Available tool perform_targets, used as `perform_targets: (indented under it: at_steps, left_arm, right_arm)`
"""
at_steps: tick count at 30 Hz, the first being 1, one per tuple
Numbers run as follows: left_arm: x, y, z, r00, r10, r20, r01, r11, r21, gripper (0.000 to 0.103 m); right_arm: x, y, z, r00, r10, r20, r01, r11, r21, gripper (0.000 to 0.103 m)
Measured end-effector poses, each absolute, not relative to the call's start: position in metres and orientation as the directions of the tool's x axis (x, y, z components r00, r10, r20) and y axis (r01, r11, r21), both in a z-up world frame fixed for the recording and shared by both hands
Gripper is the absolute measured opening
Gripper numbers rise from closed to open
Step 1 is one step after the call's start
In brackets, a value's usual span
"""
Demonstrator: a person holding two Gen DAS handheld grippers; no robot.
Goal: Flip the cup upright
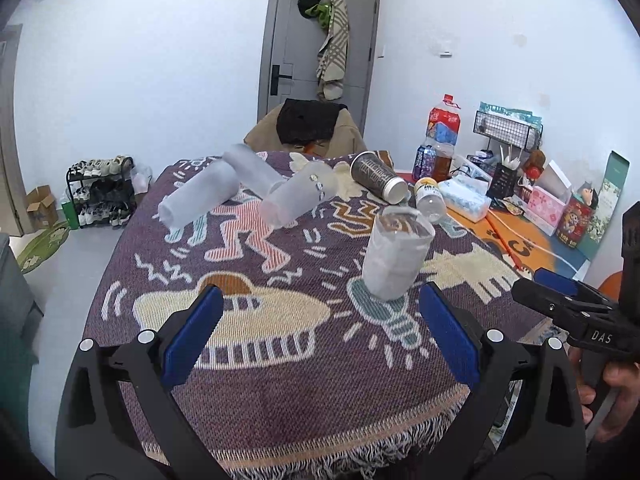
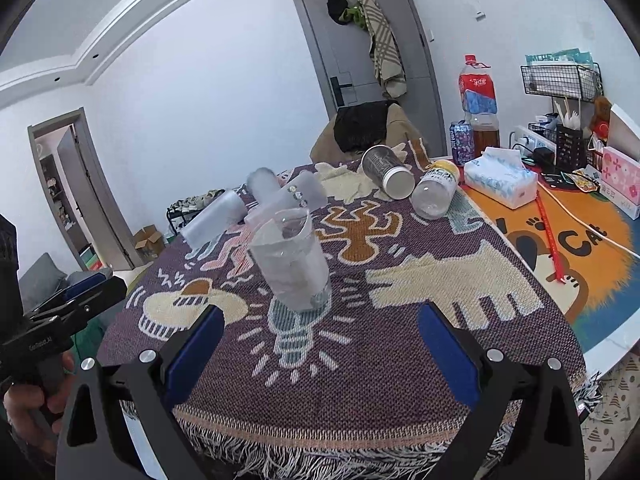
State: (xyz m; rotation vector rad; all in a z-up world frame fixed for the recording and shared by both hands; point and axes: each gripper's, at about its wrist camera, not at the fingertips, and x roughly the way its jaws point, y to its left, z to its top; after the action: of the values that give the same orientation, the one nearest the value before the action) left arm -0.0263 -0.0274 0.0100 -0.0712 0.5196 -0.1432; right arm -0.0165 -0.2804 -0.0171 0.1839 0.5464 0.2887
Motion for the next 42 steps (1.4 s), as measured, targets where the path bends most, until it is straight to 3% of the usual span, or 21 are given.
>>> perform_targets:
  at_steps: [42]
  left_arm:
    - [-0.043,-0.028,0.005,0.872,-0.109,-0.477,0.079,0.993,-0.082,0.097]
  right_arm:
    - [-0.031,-0.275,-0.025,0.825,0.314,-0.47,-0.238,0.947,0.215,0.095]
